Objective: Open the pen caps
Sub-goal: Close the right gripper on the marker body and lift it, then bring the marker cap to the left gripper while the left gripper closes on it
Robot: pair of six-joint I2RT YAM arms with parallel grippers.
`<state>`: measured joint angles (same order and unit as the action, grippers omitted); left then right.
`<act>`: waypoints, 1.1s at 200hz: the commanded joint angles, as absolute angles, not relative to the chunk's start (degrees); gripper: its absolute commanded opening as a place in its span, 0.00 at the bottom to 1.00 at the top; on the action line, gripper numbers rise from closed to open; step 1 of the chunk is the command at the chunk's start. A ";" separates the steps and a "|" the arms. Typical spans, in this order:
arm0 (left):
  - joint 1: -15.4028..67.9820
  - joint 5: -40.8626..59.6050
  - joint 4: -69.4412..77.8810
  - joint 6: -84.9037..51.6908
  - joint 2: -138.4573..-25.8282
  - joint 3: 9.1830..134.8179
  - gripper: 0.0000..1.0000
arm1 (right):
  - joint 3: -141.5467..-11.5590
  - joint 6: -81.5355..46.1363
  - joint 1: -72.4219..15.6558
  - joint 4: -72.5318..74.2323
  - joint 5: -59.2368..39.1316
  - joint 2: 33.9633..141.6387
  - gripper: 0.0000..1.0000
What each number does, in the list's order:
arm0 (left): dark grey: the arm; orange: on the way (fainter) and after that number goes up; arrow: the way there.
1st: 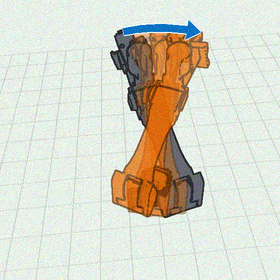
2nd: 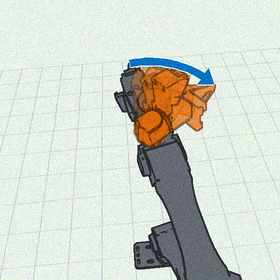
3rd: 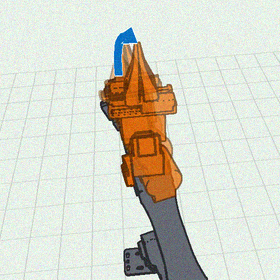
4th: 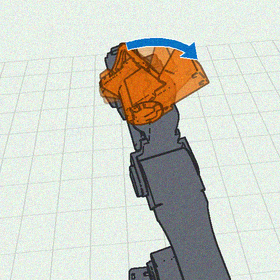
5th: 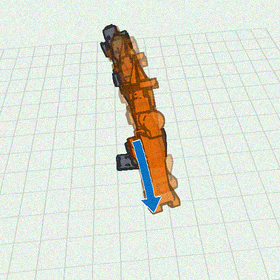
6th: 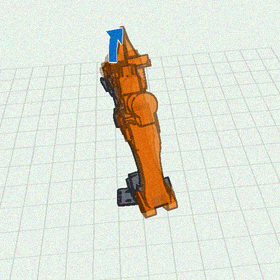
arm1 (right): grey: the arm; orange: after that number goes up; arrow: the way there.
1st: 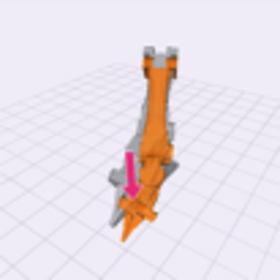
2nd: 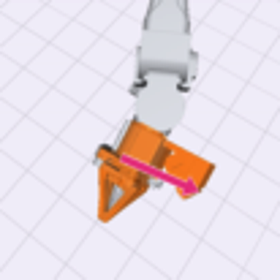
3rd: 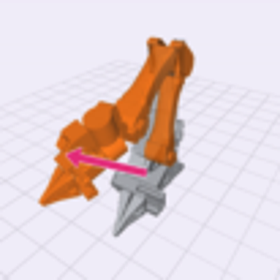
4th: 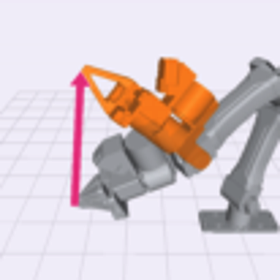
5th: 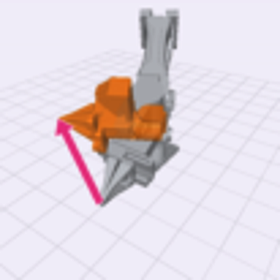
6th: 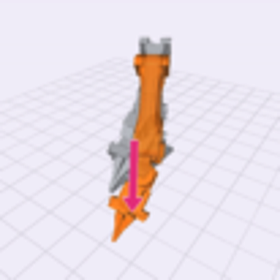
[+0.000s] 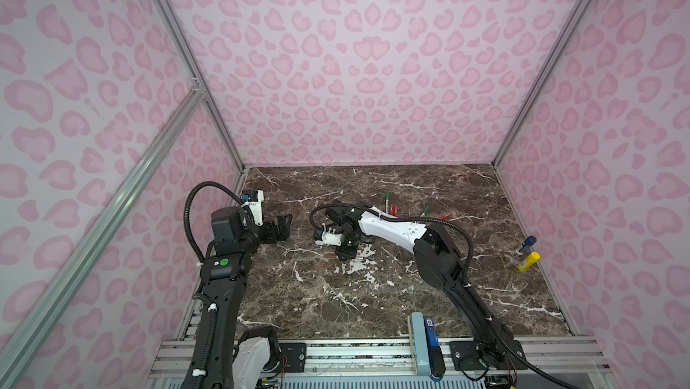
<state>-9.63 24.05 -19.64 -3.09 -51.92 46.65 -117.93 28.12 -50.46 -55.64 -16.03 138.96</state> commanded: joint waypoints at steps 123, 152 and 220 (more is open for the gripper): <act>-8.29 39.87 -16.88 -6.54 -52.21 47.54 0.98 | -97.88 10.53 -49.92 -35.60 -20.78 116.39 0.07; -7.76 50.68 -10.99 -12.44 -53.35 46.16 0.98 | -84.74 -1.08 -50.30 -17.43 -20.10 107.17 0.03; -4.85 55.87 -4.98 -16.94 -55.82 44.15 0.97 | -66.87 -13.72 -55.31 11.26 -7.11 95.80 0.00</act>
<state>-6.15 53.10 -8.91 -15.44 -55.33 44.49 -69.93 -8.01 -53.95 -2.81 -13.43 97.30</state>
